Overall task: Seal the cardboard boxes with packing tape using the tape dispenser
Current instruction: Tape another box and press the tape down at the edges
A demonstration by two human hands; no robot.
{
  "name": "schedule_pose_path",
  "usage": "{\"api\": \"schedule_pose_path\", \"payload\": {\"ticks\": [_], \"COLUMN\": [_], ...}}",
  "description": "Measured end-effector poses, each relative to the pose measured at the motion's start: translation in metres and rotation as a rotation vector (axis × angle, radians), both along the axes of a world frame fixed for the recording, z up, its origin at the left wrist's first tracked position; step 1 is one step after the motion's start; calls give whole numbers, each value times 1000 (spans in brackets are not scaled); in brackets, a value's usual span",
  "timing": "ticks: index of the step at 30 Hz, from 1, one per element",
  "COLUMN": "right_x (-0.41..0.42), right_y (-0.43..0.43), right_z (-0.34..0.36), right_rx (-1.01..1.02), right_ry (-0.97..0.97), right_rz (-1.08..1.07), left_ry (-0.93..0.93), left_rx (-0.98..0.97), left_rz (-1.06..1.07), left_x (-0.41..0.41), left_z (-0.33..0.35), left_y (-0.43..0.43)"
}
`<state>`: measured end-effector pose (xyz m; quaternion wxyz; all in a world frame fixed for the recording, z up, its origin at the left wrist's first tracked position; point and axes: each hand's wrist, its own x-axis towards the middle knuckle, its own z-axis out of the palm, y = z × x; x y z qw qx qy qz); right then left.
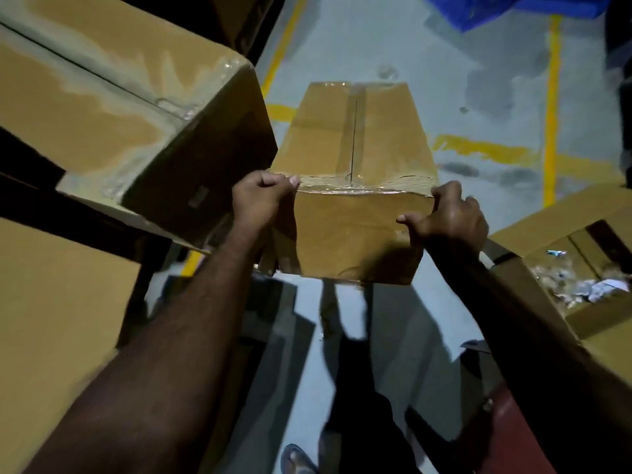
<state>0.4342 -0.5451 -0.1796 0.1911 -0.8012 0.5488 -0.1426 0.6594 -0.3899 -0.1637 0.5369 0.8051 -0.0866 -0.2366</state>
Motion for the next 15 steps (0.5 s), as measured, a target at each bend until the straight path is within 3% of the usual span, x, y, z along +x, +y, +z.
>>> {"api": "schedule_pose_path", "payload": {"ticks": [2, 5, 8, 11, 15], "right_x": [6, 11, 10, 11, 18], "right_y": [-9, -19, -16, -1, 9], "right_z": [-49, -114, -173, -216, -252], "right_rx": [-116, -101, 22, 237, 321], "right_ry": [-42, -63, -20, 95, 233], "right_rz": [24, 93, 175, 253, 338], "left_ry": [38, 53, 42, 178, 209], "left_rx": [41, 153, 317, 330, 402], "left_rz": [-3, -10, -69, -90, -175], "left_x": [13, 29, 35, 35, 36], "left_z": [-33, -96, -164, -219, -266], "left_y": [-10, -13, -10, -5, 1]}}
